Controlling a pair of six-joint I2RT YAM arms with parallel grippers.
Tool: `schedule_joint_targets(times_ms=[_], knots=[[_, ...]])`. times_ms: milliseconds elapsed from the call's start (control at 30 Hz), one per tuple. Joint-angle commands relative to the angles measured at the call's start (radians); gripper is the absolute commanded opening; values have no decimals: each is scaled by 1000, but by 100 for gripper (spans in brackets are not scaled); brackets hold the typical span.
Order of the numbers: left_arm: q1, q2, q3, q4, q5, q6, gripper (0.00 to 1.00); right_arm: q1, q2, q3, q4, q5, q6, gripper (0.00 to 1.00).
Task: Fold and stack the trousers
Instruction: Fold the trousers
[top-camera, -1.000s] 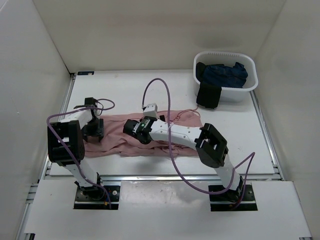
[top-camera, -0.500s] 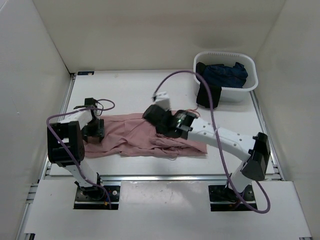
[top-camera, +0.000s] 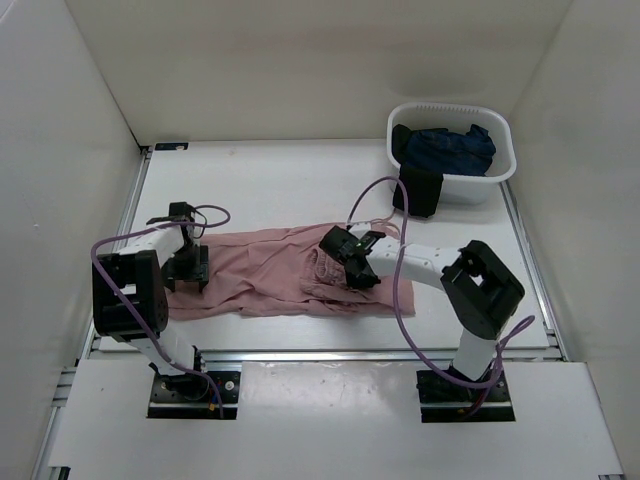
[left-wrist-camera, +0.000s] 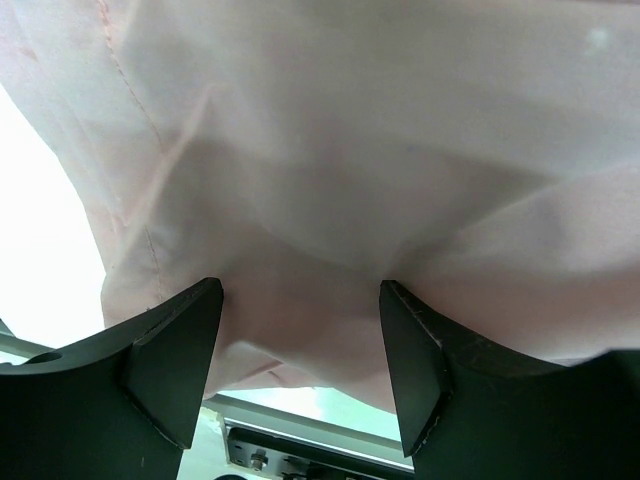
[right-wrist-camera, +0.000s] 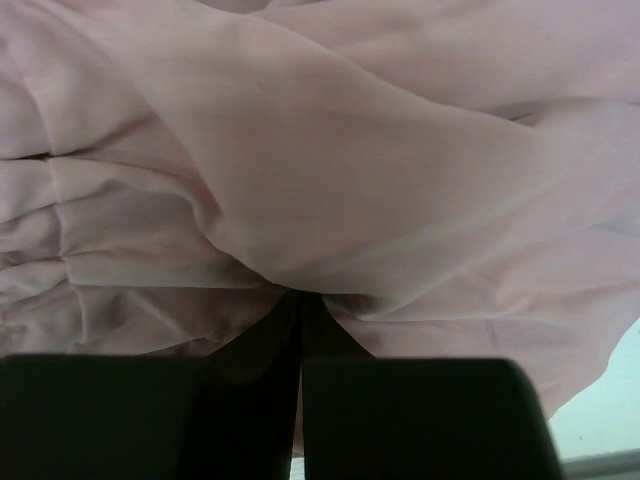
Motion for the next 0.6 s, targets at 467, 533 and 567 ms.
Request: schedule_joint_targets(times_ms=[467, 533, 567], knots=[[-6, -57, 6, -23, 31, -7, 76, -325, -483, -195, -22, -141, 19, 99], [-6, -57, 6, -23, 31, -7, 76, -391, -495, -249, 45, -242, -17, 99], [-6, -57, 6, -23, 31, -7, 76, -413, -496, -305, 91, -308, -34, 99]])
